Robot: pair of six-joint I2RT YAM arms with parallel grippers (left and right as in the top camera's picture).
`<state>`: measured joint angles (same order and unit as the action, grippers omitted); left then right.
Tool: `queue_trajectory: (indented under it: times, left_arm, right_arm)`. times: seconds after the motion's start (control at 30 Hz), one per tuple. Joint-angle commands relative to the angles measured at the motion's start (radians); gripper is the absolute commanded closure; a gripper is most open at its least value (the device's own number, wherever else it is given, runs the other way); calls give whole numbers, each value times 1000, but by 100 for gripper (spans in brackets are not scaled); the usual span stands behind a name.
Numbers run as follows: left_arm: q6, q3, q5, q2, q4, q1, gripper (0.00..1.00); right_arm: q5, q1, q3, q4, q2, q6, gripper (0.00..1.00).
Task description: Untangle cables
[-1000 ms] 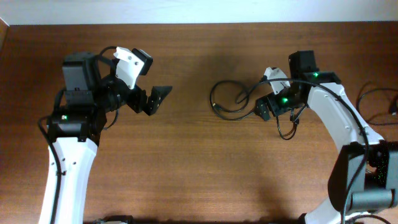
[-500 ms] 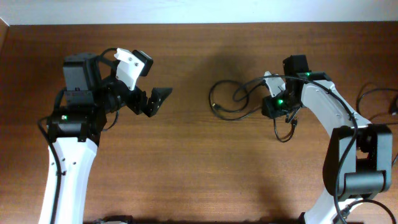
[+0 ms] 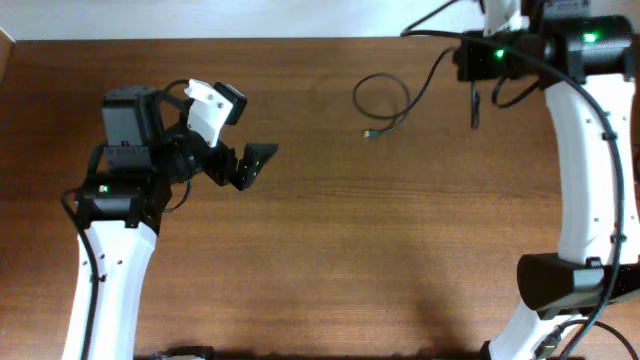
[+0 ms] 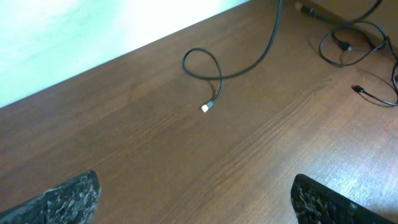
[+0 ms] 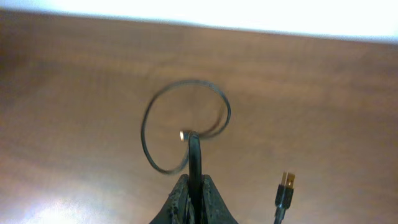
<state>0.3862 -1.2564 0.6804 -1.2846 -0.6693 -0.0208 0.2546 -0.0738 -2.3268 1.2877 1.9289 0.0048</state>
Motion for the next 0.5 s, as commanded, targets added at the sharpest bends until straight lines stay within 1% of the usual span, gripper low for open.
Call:
queue_trajectory:
  times: [0.0,0.07,0.1,0.13,0.23,0.27,0.4,0.47]
  left_arm:
    - [12,-1,15,3,0,-3,1]
    - [12,-1,15,3,-3,-3,1]
    - [12,-1,15,3,-2,-3,1]
    - [12,-1,15,3,-2,-3,1]
    - [12,-1,15,3,2,-3,1]
    - [12,-1,15,3,2,0,1]
    - [13,-1,14,3,2,21,1]
    - [13,-1,14,3,2,26,1]
  right_arm:
    - [-167,21,-154,0,-10,42,96]
    - [-174,89,-225,11,-10,69,96]
    - [-174,145,-242,11,-10,92,96]
    - [-170,213,-243,13,-9,116,96]
    - [-170,375,-243,11,12,117,96]
    - [-174,409,-243,1,23,117,96]
    - [-180,595,-243,-70,120,129,96]
    - [-159,650,-243,-89,169,135,96]
